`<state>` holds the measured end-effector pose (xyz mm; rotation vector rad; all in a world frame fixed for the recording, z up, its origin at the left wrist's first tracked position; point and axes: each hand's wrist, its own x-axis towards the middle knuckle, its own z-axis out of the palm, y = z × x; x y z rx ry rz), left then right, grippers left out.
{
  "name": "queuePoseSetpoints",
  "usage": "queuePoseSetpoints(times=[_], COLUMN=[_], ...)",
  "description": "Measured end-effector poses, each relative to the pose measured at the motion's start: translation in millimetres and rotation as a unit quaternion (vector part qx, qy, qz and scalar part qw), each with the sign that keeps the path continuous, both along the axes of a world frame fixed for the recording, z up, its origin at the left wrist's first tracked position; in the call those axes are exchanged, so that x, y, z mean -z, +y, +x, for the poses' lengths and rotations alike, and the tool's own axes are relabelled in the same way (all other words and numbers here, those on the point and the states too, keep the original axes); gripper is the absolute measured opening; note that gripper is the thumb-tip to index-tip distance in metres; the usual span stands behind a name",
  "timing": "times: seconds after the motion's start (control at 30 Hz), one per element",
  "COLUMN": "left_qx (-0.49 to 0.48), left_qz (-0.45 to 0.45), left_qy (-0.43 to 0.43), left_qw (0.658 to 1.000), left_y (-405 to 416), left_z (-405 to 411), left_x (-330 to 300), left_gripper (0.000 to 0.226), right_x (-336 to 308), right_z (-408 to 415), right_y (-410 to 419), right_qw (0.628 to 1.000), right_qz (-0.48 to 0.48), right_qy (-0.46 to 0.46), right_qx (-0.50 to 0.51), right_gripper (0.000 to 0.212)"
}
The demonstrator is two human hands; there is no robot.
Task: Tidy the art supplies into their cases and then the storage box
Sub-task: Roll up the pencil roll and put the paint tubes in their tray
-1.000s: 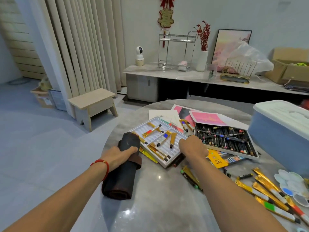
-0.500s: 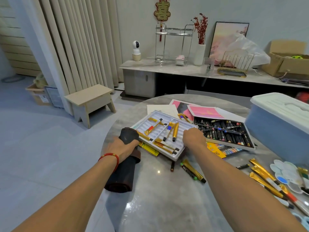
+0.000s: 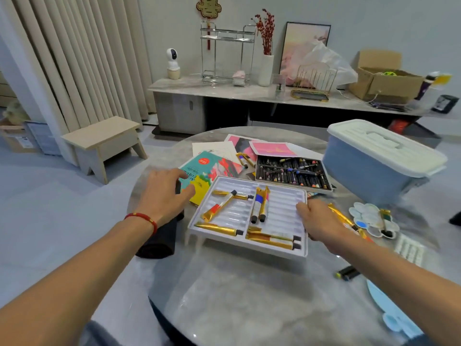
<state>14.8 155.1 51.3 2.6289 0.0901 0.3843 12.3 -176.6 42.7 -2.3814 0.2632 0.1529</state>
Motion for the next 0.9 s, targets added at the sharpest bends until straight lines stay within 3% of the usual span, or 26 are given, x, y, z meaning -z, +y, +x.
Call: queuePoseSetpoints(times=[0.2,0.33,0.43,0.53,0.6,0.63,0.73,0.9], left_qx=[0.209,0.248,0.302,0.339,0.342,0.338,0.335,0.384], left_qz=[0.04,0.122,0.12,0.142,0.175,0.192,0.219,0.194], left_qy=[0.081,0.109,0.177,0.199,0.204,0.207,0.197,0.205], left_qw=[0.974,0.955,0.929,0.908,0.901,0.898,0.895,0.879], left_y=[-27,-38,-48,-58,-65,-68,-76,-80], left_z=[-41,-52,-56,-61,-66,-68,-72,-75], left_x=[18,33,31,33,40,44,54,49], left_gripper=[0.014,0.015,0.014,0.016,0.024,0.029,0.031,0.019], right_x=[13,23,26,19,10,6,7,34], right_z=[-63,-85,-87,-85,-87,-88,-90,-86], right_y=[-23,-28,-31,-28,-19,-13,2,16], right_qw=[0.997,0.994,0.983,0.936,0.87,0.855,0.892,0.905], right_qz=[0.013,-0.03,-0.07,-0.281,-0.442,-0.467,-0.376,-0.286], right_qy=[0.071,0.091,0.15,0.149,0.078,0.039,-0.025,-0.001], right_qx=[-0.028,-0.05,-0.074,-0.15,-0.205,-0.221,-0.251,-0.315], right_gripper=[0.029,0.026,0.024,0.023,0.017,0.019,0.031,0.046])
